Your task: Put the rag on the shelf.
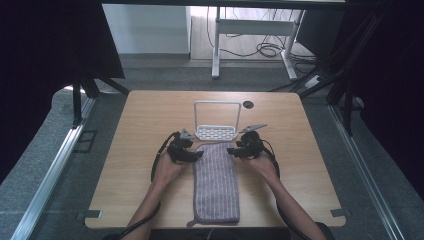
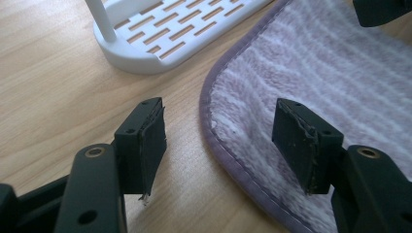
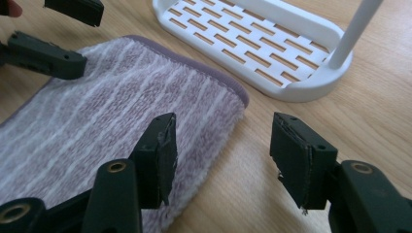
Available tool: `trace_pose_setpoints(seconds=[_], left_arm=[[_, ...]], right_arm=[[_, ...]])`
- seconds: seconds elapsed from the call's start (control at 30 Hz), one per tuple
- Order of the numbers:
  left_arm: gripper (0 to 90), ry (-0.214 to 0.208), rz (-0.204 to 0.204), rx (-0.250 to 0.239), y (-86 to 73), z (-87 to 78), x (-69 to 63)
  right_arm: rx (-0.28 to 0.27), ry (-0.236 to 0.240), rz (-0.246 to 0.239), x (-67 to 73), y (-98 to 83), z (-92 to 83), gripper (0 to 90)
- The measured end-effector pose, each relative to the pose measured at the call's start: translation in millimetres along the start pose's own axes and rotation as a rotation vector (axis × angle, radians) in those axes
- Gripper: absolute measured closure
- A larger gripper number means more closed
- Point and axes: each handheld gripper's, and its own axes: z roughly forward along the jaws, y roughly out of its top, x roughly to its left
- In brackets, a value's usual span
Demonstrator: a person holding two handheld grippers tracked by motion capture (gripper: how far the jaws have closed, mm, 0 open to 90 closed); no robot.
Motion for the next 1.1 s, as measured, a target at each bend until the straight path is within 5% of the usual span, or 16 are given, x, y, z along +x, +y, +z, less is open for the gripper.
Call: trace_pose_setpoints(seconds=[0.3,0.6,0.73,1.1], left_arm=[[39.5,-0.008,-0.019,-0.009,-3.5,7.4,1.4],[76.2,-0.048,-0.035,-0.006,-2.9,5.8,-10.7],[80.1,-0.030,-0.017,-0.001,0.3,3.3,-13.1],[79.9,0.005,0.010,-0.094,26.0,-30.4,-21.1]], right_arm=[[0.021,-0.024,-0.019,2.3,-2.7,15.8,44.3],[0.042,-0.007,-0.099,17.3,-3.3,15.9,83.7],[0.038,-0.012,-0.110,19.9,-1.7,11.6,85.9],[-0.059,0.020,-0.129,22.4,18.8,-29.8,85.1]])
